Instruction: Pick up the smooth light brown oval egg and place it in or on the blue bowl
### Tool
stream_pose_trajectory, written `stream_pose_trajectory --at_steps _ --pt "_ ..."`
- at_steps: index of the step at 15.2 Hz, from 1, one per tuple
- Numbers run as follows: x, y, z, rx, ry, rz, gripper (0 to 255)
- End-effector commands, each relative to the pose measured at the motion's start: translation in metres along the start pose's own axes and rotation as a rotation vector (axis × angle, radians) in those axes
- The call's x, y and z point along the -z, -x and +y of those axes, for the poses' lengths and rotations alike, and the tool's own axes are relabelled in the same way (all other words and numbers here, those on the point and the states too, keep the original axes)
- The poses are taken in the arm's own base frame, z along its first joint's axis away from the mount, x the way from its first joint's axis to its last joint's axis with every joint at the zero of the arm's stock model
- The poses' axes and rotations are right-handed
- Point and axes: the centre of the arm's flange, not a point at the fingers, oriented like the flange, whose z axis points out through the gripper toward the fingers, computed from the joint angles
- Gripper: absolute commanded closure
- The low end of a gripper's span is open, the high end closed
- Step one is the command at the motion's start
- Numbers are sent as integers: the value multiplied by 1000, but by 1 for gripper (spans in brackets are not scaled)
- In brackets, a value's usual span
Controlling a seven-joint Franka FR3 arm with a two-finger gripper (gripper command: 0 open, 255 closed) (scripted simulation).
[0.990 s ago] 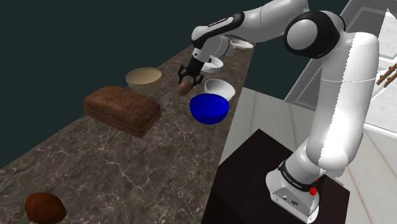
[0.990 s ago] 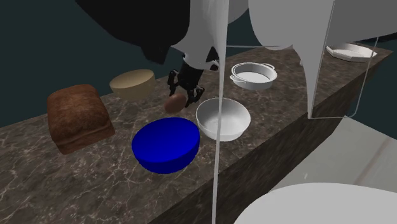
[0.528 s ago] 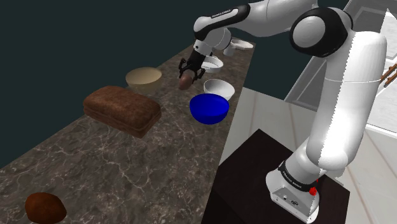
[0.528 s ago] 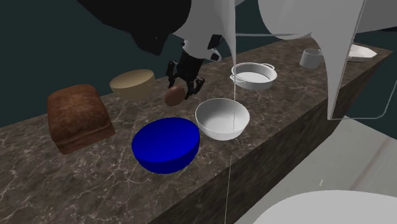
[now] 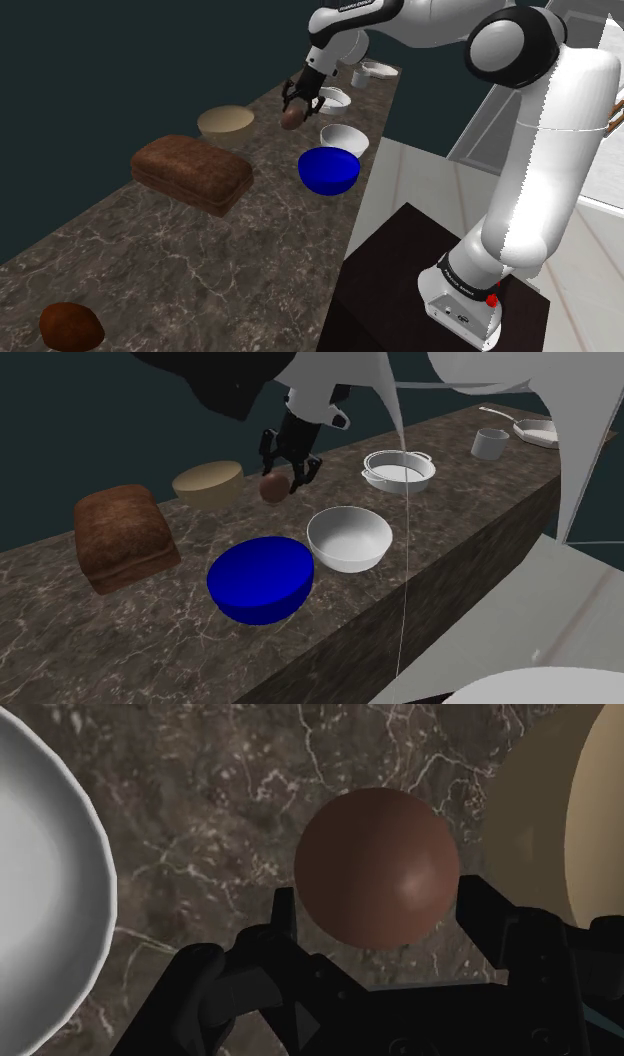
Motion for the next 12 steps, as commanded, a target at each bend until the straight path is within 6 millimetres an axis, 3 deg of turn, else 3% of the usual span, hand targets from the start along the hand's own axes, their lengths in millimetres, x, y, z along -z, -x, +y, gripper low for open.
stream_pose_trajectory --at_steps 1,12 --pt "10 3 -4 0 0 0 255" --pt "64 13 -23 0 0 0 255"
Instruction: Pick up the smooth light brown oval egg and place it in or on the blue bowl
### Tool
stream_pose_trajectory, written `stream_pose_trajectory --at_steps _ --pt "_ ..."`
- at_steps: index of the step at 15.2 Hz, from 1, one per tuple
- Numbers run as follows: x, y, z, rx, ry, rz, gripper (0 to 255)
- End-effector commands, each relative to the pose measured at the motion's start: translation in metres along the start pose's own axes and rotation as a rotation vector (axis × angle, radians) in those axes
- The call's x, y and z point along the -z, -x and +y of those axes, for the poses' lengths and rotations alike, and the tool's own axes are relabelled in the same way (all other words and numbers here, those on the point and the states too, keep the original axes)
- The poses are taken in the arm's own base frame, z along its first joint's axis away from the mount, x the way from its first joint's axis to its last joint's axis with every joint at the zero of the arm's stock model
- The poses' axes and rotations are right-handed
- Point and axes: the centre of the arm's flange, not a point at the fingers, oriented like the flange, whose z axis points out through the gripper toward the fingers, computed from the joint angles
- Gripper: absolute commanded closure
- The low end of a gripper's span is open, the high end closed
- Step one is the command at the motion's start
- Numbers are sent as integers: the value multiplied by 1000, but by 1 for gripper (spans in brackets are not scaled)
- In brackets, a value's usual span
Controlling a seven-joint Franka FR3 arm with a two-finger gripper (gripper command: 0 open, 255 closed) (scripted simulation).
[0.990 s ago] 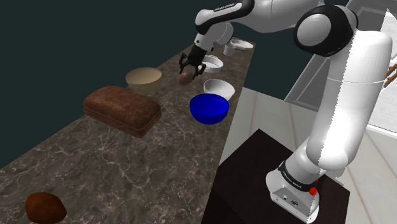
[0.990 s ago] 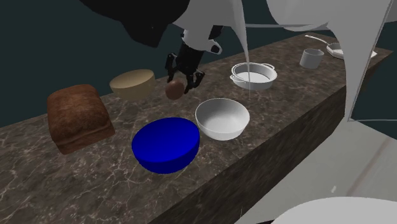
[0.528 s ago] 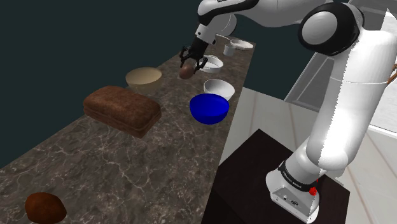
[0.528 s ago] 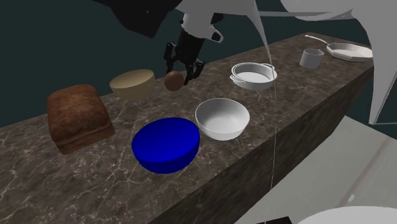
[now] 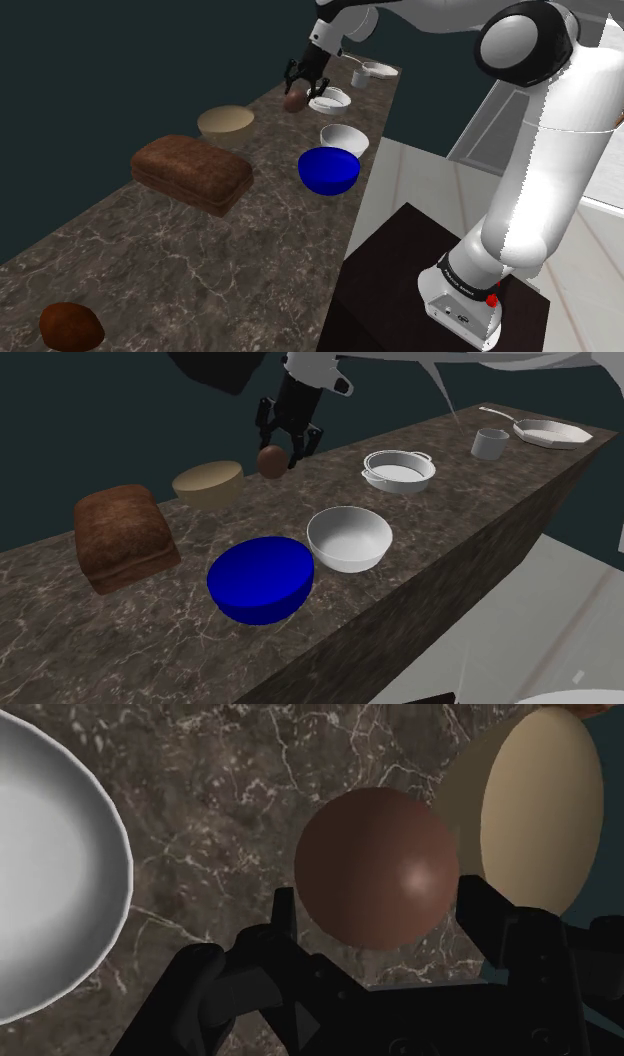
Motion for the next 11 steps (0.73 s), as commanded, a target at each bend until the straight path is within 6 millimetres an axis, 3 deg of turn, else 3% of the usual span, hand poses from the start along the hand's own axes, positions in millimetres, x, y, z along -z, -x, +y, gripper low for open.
stream_pose_trajectory --at_steps 1,2,11 --pt "10 3 -5 0 0 0 255" --pt "12 3 -5 0 0 0 255" --pt "14 106 53 0 0 0 255"
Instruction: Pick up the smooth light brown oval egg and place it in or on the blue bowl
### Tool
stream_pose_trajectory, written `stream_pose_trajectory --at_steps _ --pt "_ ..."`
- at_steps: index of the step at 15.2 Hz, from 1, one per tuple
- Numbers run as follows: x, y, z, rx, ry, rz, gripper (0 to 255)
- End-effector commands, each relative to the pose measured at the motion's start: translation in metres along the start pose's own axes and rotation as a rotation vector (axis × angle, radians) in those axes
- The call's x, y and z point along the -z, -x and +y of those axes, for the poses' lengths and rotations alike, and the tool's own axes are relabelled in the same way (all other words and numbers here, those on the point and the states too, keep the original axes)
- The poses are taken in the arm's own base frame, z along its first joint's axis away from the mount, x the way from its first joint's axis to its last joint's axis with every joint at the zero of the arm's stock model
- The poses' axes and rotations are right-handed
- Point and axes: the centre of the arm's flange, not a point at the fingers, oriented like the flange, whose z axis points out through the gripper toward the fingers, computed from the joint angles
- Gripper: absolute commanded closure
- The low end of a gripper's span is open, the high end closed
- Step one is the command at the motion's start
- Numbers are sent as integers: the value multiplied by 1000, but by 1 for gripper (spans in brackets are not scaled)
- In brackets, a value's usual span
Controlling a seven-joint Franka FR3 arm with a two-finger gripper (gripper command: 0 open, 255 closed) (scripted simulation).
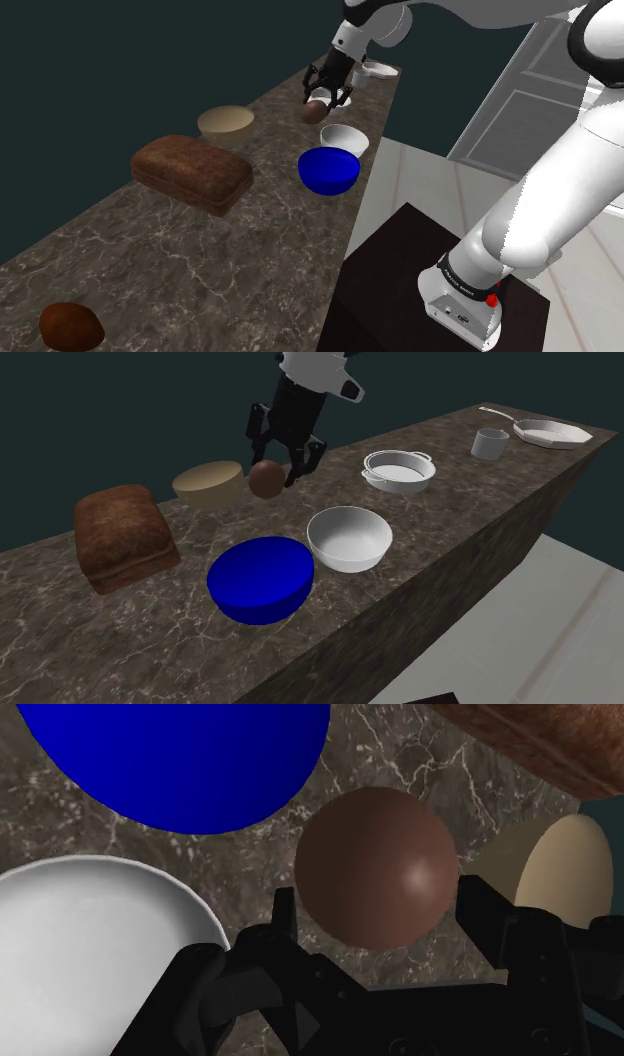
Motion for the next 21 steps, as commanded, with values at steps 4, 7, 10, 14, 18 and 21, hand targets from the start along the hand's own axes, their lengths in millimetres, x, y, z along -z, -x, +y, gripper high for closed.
stream_pose_trajectory --at_steps 4,7,10,14,18,21 --pt "-1 58 33 0 0 0 255" --pt "-1 93 53 0 0 0 255" --pt "-10 107 66 0 0 0 255" --pt "-30 103 73 0 0 0 255" --pt "-49 99 80 0 0 0 255" --pt "-64 96 85 0 0 0 255"
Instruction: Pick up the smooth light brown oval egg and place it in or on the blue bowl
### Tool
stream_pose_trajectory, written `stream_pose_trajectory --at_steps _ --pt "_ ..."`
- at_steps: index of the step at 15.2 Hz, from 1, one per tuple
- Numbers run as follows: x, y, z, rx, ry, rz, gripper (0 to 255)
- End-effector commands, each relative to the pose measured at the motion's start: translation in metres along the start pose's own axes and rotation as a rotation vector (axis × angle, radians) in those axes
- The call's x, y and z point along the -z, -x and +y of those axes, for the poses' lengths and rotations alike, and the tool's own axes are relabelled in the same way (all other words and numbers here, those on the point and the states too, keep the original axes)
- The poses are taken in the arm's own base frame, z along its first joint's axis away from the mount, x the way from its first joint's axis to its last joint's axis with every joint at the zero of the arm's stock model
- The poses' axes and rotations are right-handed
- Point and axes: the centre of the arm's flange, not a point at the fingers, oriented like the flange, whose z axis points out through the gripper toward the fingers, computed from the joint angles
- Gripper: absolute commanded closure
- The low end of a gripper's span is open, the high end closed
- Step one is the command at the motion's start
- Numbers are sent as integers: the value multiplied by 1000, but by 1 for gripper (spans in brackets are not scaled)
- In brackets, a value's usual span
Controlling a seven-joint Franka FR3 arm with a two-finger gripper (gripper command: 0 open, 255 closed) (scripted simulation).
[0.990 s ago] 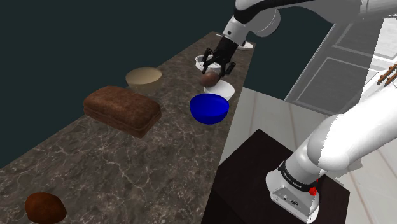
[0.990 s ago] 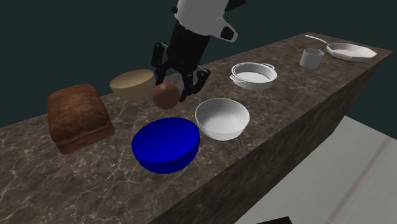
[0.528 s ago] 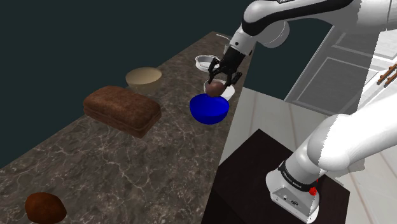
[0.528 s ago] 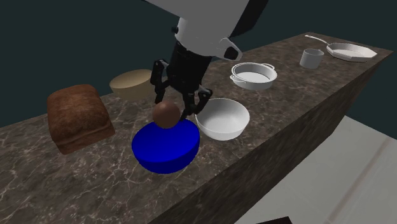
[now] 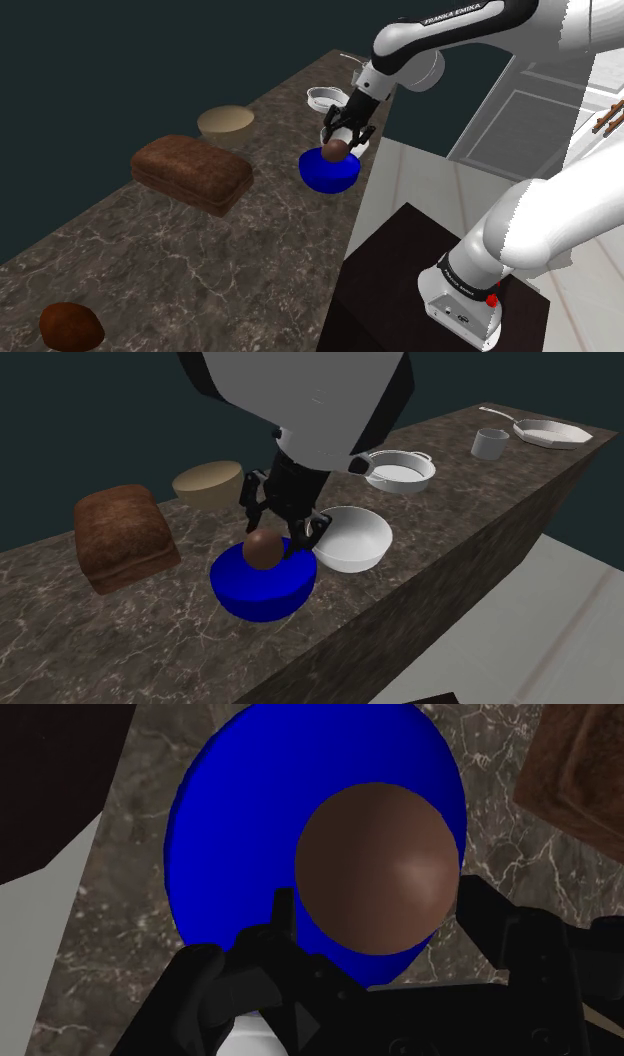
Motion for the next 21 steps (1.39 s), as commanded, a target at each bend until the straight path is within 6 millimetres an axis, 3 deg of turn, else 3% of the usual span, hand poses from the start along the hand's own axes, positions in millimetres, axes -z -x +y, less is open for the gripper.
stream_pose_trajectory --at_steps 1,8,9,14,18,21 --pt "-10 -1 5 -2 3 -3 255" --pt "-10 -1 5 -2 3 -3 255" --pt "-11 -1 4 -2 3 -3 0" --pt "-10 -1 5 -2 3 -3 0" --pt "40 -2 4 -2 3 -3 0" --pt "40 -2 4 -2 3 -3 0"
